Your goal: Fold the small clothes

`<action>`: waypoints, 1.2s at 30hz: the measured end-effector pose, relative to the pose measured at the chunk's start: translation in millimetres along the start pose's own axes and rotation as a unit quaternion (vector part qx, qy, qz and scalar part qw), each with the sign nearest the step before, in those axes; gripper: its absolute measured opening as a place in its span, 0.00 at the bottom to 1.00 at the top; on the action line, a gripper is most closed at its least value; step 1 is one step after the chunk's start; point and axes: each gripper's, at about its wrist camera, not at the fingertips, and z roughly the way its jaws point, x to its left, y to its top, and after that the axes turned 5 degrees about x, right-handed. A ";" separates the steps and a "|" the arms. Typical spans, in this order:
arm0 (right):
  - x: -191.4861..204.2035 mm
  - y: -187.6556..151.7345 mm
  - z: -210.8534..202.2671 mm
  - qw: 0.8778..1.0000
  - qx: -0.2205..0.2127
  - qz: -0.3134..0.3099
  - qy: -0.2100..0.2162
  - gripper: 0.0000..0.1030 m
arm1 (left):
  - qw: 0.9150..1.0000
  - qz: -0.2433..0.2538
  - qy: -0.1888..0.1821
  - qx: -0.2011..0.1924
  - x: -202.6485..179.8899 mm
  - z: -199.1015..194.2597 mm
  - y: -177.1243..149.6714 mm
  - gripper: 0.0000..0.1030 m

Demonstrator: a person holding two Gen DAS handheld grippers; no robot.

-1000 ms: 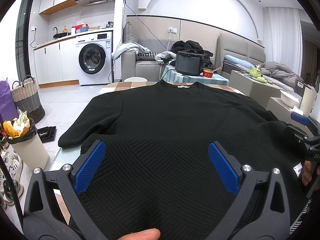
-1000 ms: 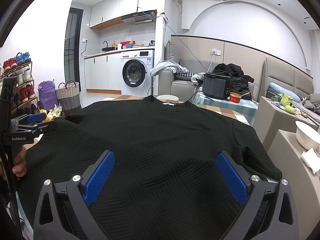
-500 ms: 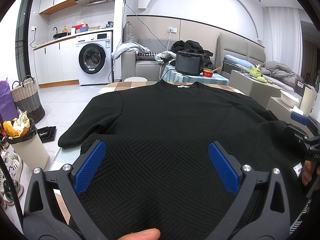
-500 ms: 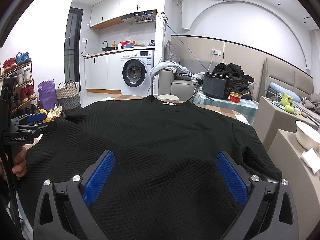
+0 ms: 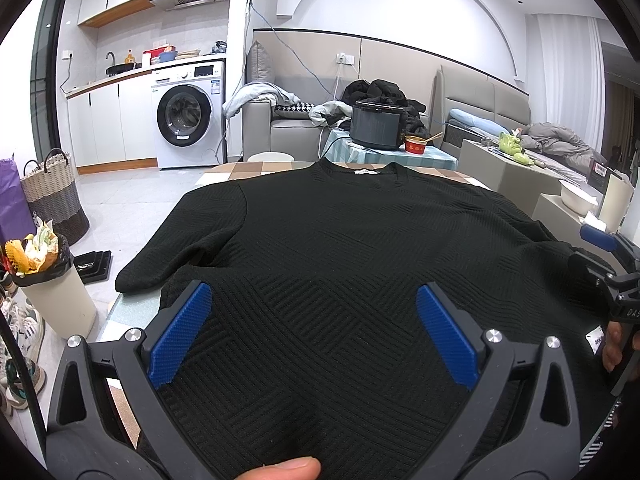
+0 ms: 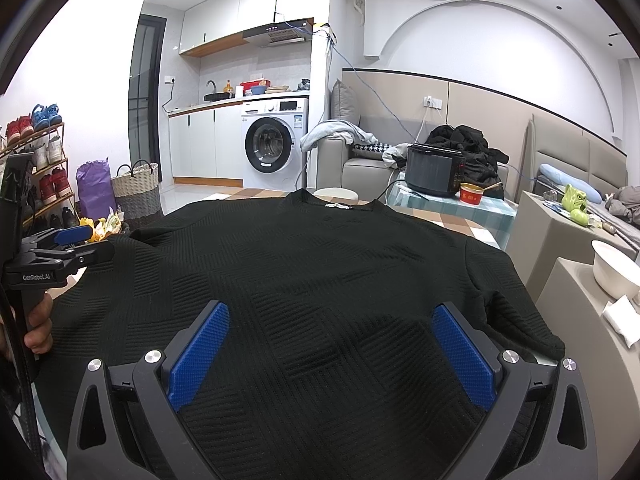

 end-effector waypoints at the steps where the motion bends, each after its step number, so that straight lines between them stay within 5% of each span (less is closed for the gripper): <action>1: 0.7 0.7 0.7 1.000 0.000 0.000 0.000 1.00 | 1.000 0.000 0.000 0.000 -1.2 -0.6 -0.3 0.99; 22: 1.3 -2.9 2.7 1.000 0.016 0.009 -0.006 1.00 | 1.000 -0.005 0.008 0.013 -2.1 0.4 -7.1 0.99; 26: -2.1 0.6 7.7 0.998 0.043 0.015 -0.041 1.00 | 0.999 -0.022 0.027 0.021 10.8 -0.7 2.8 0.99; 36: -74.8 7.3 -3.8 0.978 0.112 0.165 -0.066 1.00 | 0.997 -0.020 0.051 0.044 31.0 -8.1 35.6 0.99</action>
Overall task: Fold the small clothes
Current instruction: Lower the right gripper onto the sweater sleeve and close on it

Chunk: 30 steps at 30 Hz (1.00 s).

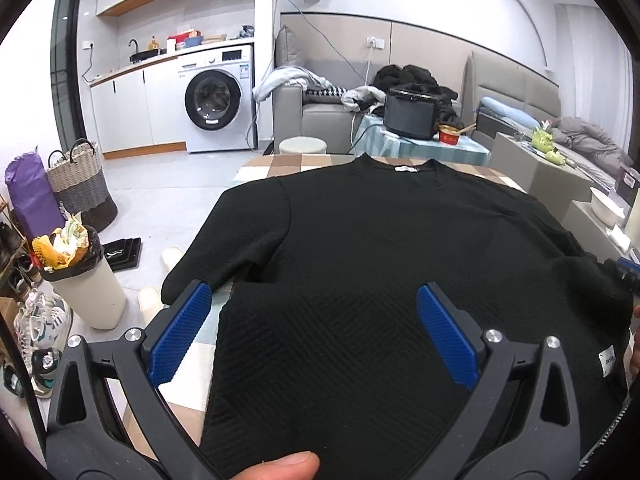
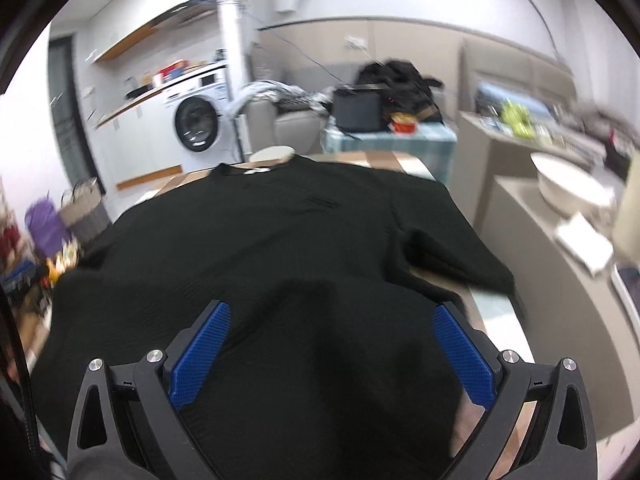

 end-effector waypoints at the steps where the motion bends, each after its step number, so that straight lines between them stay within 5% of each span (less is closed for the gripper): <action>1: -4.8 1.5 -1.1 1.000 0.002 0.008 0.002 1.00 | 1.000 -0.001 -0.003 0.003 2.0 0.2 2.4 0.99; 8: -50.7 22.3 -6.6 0.997 0.018 0.071 -0.016 0.95 | 1.000 -0.004 -0.008 0.017 8.8 13.7 14.9 0.97; 15: -88.8 35.2 22.6 0.986 0.069 0.152 -0.018 0.81 | 0.998 -0.029 -0.031 0.048 25.5 43.9 25.0 0.72; 22: -133.7 37.7 53.0 0.953 0.106 0.277 0.057 0.71 | 0.997 -0.044 -0.031 0.046 39.2 63.6 41.6 0.72; 30: -161.1 47.5 75.0 0.933 0.111 0.339 0.047 0.70 | 0.997 -0.046 -0.032 0.054 41.2 89.4 58.8 0.72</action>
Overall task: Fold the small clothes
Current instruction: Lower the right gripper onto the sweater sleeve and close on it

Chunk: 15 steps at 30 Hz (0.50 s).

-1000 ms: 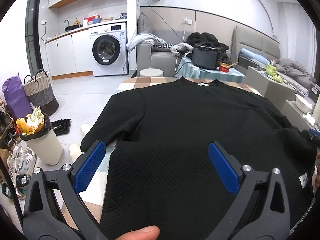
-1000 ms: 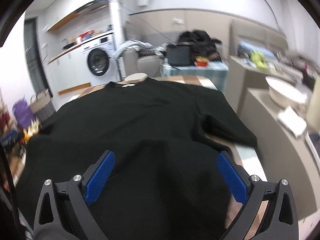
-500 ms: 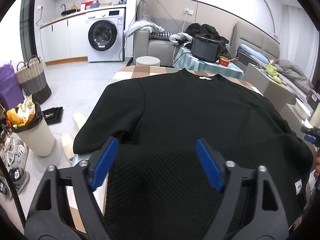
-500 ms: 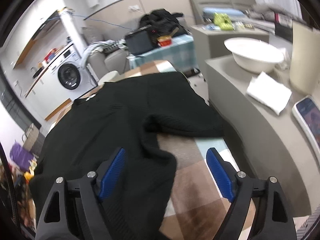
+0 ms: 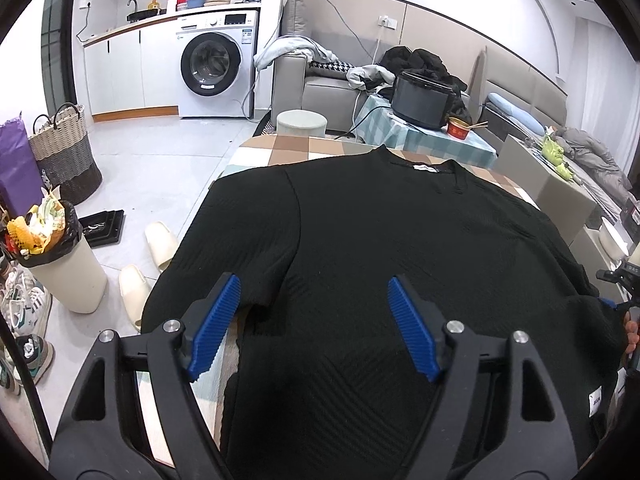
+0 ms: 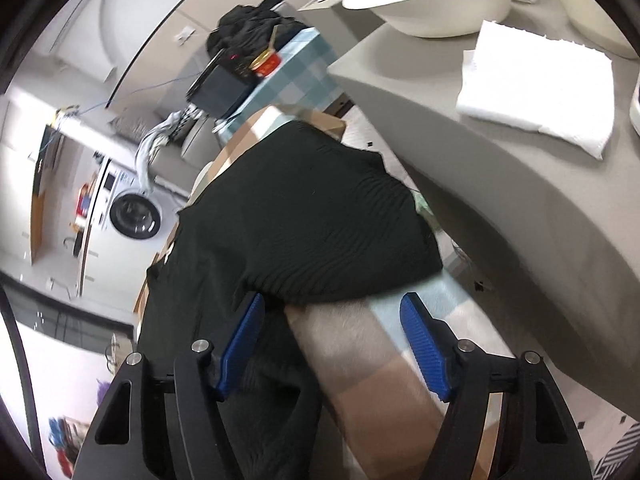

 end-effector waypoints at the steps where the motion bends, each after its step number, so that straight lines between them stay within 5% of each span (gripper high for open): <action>1: 2.0 4.2 2.7 1.000 -0.003 0.000 -0.014 0.69 | 1.000 0.000 -0.002 0.003 -0.1 3.8 2.0 0.72; 7: 10.6 23.1 16.2 0.998 -0.009 0.001 -0.066 0.56 | 1.000 0.003 -0.005 0.013 -7.1 23.4 8.7 0.72; 15: 1.0 28.1 16.0 0.998 0.009 0.055 -0.029 0.56 | 1.000 0.002 -0.008 0.015 -8.5 31.9 6.9 0.72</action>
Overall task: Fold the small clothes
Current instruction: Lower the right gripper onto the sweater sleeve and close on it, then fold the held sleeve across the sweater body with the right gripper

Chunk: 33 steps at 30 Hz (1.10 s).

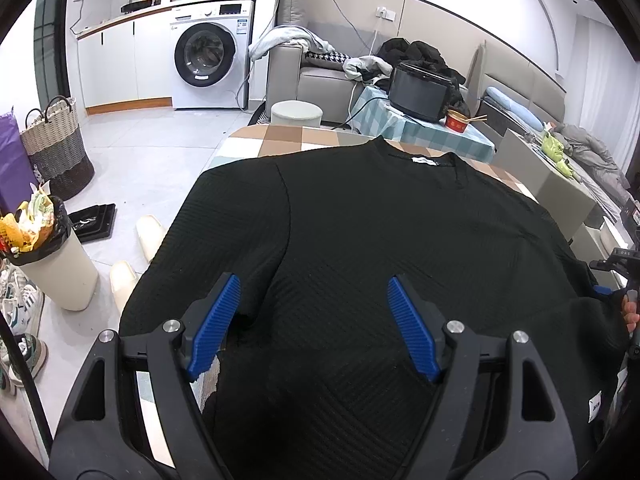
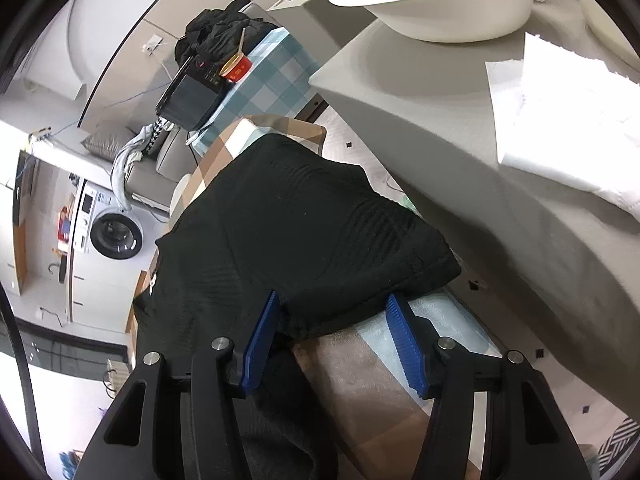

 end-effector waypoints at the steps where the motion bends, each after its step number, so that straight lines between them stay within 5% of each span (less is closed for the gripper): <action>1: -0.7 0.8 0.0 1.000 -0.003 0.008 0.001 0.56 | 1.000 0.000 0.000 0.000 2.3 -0.7 -1.2 0.72; 6: 5.4 7.7 4.1 0.999 0.001 0.024 -0.029 0.51 | 1.000 0.006 -0.005 -0.002 2.0 1.6 -0.2 0.72; 10: -5.0 8.8 3.9 0.997 -0.006 0.055 -0.047 0.15 | 1.000 0.011 -0.012 -0.005 -0.6 2.7 -1.9 0.72; 13: -8.2 8.2 2.9 0.998 -0.002 0.043 -0.049 0.05 | 1.000 0.009 -0.021 -0.004 0.2 5.2 -1.3 0.72; 18: 28.9 3.6 -7.6 0.993 -0.034 -0.061 -0.091 0.05 | 1.000 0.007 -0.025 -0.002 0.8 6.7 -0.8 0.72; 21: 71.5 -2.9 -24.7 0.978 -0.089 -0.165 -0.091 0.05 | 1.000 0.012 -0.021 -0.007 -1.0 3.1 0.0 0.72; 23: 113.4 -15.9 -37.9 0.953 -0.131 -0.266 -0.066 0.05 | 1.000 0.013 -0.021 -0.011 -1.4 0.7 0.4 0.72; 25: 148.4 -32.3 -41.5 0.930 -0.125 -0.347 -0.008 0.05 | 1.000 0.012 -0.018 -0.015 -1.6 -0.8 1.2 0.72; 29: 200.5 -87.3 -20.5 0.869 -0.026 -0.489 0.075 0.05 | 1.000 0.006 -0.013 -0.017 1.3 -4.4 1.4 0.72; 33: 200.8 -131.2 9.9 0.826 0.061 -0.559 0.035 0.05 | 1.000 -0.005 -0.006 -0.021 6.5 -8.9 0.6 0.72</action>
